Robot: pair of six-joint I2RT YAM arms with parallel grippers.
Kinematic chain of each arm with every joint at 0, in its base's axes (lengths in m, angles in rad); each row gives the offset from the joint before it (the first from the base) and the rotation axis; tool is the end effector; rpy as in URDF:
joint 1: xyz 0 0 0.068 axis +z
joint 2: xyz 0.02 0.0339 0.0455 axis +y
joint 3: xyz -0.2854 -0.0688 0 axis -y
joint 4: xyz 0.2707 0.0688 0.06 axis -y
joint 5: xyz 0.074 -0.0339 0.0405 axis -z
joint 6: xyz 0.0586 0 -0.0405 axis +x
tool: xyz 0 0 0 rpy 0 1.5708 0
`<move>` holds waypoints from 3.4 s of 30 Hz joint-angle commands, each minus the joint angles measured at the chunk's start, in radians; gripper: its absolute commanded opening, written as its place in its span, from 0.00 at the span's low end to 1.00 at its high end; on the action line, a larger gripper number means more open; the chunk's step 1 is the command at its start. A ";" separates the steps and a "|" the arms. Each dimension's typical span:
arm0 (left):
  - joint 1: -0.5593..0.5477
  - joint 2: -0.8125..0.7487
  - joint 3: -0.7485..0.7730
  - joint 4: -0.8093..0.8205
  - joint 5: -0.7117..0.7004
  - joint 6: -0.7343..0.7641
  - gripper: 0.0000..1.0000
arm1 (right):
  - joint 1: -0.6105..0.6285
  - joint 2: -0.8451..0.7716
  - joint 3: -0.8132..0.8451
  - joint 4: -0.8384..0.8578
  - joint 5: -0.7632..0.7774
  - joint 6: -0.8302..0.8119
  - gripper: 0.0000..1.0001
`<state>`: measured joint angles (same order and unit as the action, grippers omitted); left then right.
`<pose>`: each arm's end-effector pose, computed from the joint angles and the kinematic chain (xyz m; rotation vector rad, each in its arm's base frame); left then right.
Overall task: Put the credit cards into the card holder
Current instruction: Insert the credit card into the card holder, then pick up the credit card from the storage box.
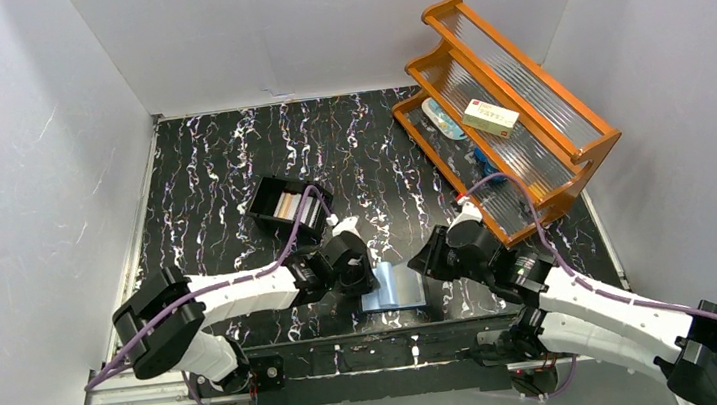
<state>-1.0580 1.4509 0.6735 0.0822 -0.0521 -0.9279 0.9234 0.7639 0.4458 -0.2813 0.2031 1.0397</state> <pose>0.1610 -0.2797 0.1649 0.1302 2.4602 -0.9309 0.1290 0.1510 0.2091 0.2570 2.2871 0.8784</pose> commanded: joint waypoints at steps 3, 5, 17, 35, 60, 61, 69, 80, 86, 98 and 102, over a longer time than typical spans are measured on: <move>-0.006 -0.078 0.052 -0.200 -0.123 -0.021 0.06 | 0.000 0.050 0.045 0.043 -0.014 -0.037 0.31; -0.007 -0.078 0.052 -0.201 -0.123 -0.021 0.07 | 0.000 0.095 0.040 0.069 -0.031 -0.042 0.29; -0.007 -0.186 0.112 -0.312 -0.165 -0.037 0.31 | 0.000 0.312 -0.007 0.272 -0.141 -0.058 0.29; 0.460 -0.011 0.535 -0.600 -0.241 0.583 0.43 | 0.000 0.237 -0.017 0.246 -0.125 -0.082 0.33; 0.516 0.266 0.578 -0.492 -0.079 0.707 0.32 | 0.000 0.144 -0.008 0.182 -0.093 -0.088 0.33; 0.515 0.270 0.578 -0.493 -0.081 0.712 0.31 | -0.001 0.142 -0.009 0.180 -0.093 -0.087 0.33; 0.515 0.293 0.563 -0.485 -0.108 0.723 0.31 | -0.001 0.142 -0.004 0.179 -0.089 -0.084 0.33; 0.515 0.252 0.603 -0.524 -0.106 0.729 0.00 | 0.000 0.135 -0.003 0.172 -0.085 -0.080 0.33; 0.515 0.169 0.672 -0.593 -0.054 0.679 0.00 | 0.000 0.139 -0.002 0.170 -0.090 -0.070 0.33; 0.504 -0.138 0.552 -0.528 0.239 0.316 0.00 | -0.001 0.121 -0.031 0.075 -0.051 -0.014 0.32; 0.452 -0.244 0.416 -0.452 0.269 0.170 0.00 | 0.000 0.137 -0.030 0.059 -0.048 -0.013 0.32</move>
<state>-0.5602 1.2934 1.1919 -0.4263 0.1188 -0.5697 0.9234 0.9024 0.4202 -0.1936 0.1284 1.0084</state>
